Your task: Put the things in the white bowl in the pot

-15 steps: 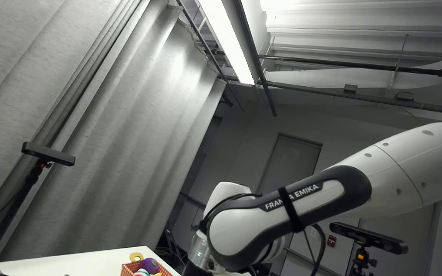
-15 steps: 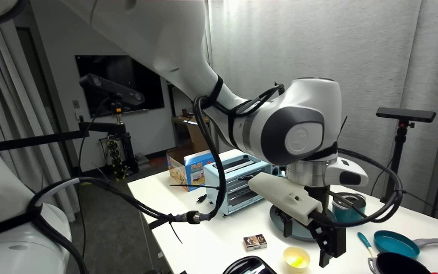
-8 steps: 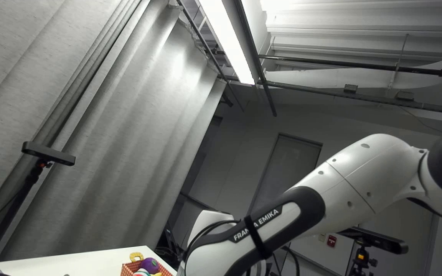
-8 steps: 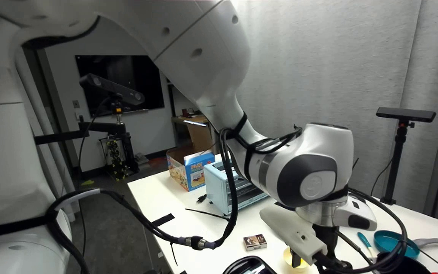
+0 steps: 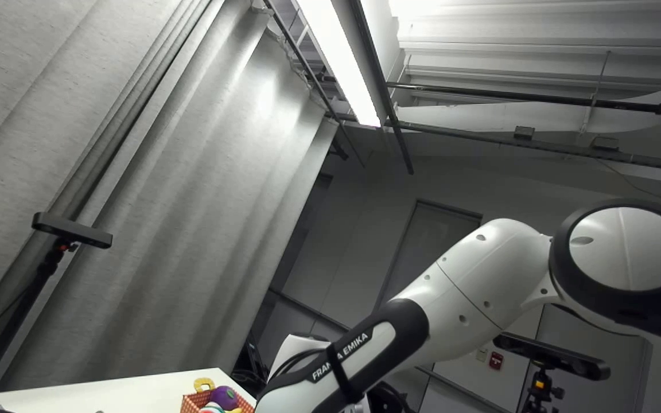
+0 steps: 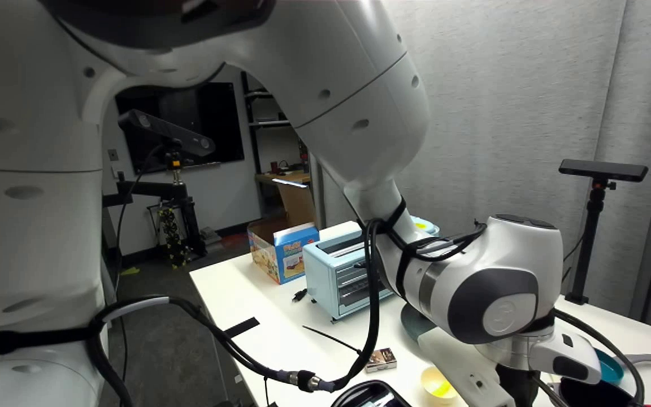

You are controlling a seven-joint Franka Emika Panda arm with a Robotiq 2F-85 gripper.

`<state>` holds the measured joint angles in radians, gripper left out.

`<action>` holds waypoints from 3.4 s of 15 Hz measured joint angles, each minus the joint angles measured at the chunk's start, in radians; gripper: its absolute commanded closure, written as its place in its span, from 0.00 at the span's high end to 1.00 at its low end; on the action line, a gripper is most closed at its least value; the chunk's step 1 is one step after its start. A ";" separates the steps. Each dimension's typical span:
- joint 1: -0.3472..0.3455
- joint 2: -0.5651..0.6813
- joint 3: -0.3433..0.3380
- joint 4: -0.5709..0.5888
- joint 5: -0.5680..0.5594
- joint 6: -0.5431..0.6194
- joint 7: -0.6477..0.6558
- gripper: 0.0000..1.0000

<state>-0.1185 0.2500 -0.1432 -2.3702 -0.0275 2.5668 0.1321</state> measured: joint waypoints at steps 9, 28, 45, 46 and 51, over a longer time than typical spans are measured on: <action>0.000 0.131 -0.001 0.099 0.012 0.025 0.074 1.00; 0.004 0.271 0.013 0.206 0.031 0.026 0.075 1.00; 0.008 0.275 0.009 0.228 0.039 0.026 0.075 1.00; 0.008 0.275 0.005 0.228 0.039 0.026 0.075 1.00; 0.008 0.275 -0.010 0.228 0.039 0.026 0.075 1.00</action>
<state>-0.1107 0.5252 -0.1530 -2.1426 0.0112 2.5928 0.2069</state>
